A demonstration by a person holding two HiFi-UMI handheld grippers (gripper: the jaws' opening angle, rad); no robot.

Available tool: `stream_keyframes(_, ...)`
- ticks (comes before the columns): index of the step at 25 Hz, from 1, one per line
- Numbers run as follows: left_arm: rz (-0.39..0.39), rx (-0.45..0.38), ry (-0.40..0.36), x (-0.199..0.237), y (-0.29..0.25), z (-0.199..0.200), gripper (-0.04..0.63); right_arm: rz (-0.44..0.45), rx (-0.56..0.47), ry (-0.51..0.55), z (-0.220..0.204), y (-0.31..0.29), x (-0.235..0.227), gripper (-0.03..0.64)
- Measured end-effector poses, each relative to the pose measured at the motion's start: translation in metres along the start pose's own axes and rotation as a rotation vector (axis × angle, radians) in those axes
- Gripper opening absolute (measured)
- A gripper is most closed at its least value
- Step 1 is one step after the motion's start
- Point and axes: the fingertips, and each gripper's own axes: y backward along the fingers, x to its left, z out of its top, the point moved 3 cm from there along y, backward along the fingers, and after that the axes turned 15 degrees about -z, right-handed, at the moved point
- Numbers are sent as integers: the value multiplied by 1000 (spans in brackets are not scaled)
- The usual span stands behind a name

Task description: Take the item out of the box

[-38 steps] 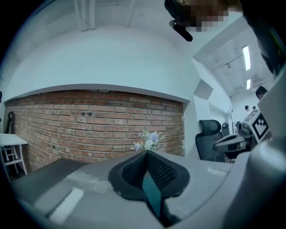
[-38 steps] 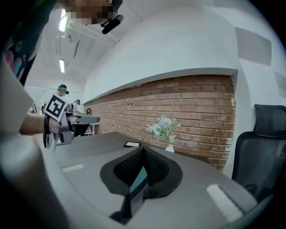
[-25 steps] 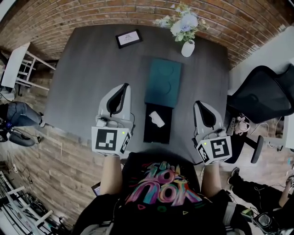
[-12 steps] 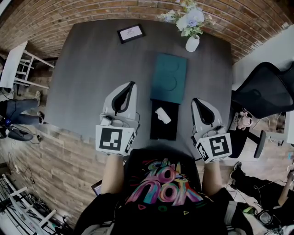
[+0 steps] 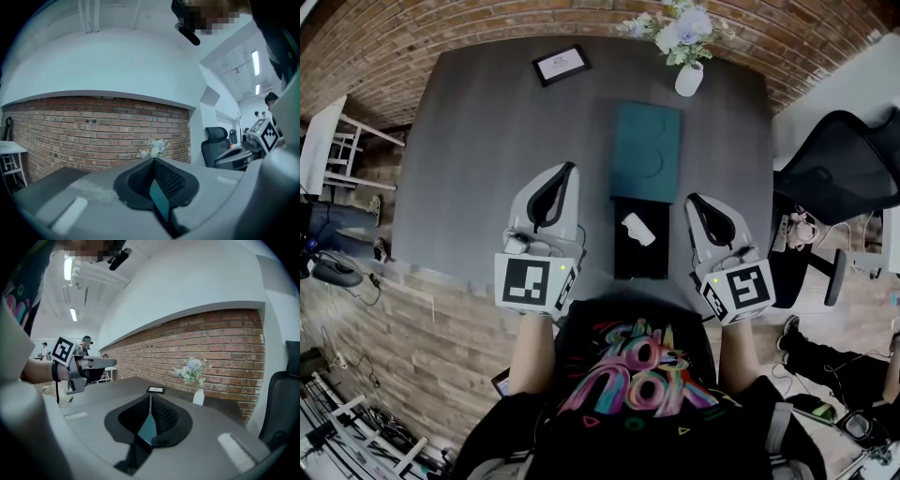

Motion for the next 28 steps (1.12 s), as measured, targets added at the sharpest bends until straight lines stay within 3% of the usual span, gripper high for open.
stream_keyframes(12,24,4,27,1,10,-9,0,73,71,8,-15,-7,17,141)
stream_keyframes(28,88,27,80,-11,15,-22,0,231,217,11,-63,-16,38,193)
